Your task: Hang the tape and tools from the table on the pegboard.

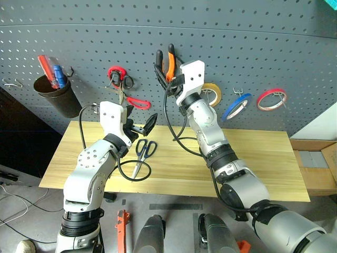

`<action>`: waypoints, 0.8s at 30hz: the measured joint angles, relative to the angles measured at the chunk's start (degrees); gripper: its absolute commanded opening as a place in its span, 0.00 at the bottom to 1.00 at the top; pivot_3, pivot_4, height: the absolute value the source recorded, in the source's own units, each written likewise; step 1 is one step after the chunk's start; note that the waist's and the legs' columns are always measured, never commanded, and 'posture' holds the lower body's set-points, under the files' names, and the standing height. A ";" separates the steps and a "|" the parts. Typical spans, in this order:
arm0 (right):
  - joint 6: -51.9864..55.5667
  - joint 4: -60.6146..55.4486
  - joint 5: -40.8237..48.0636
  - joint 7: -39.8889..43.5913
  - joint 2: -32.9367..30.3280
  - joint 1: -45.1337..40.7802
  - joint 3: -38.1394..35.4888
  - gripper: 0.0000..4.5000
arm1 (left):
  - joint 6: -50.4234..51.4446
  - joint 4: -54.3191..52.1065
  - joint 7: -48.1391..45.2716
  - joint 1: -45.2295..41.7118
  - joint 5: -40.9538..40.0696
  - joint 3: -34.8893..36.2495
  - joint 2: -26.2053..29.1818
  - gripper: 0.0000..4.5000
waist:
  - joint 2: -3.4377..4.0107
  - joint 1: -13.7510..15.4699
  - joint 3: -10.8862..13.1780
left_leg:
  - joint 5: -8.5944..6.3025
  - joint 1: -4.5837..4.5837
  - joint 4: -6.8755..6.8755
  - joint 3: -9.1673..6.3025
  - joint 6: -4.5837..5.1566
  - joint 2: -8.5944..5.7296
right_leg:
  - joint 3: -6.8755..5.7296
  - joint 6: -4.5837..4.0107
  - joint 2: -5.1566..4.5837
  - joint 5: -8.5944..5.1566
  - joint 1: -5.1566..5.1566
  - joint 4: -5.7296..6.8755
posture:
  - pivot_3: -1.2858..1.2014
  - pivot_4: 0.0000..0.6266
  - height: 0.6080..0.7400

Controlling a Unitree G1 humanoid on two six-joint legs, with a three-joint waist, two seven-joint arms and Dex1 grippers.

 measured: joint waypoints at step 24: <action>20.81 -46.50 7.47 31.51 -24.03 33.70 10.67 0.99 | -2.62 10.32 7.10 9.24 12.77 -3.59 -2.06 1.00 | 0.07 -1.47 0.20 | -0.12 -0.47 -0.04 -0.08 0.04 0.03 | -0.11 0.13 -0.02 -0.02 -0.06 -0.65 | 0.52 0.47 1.00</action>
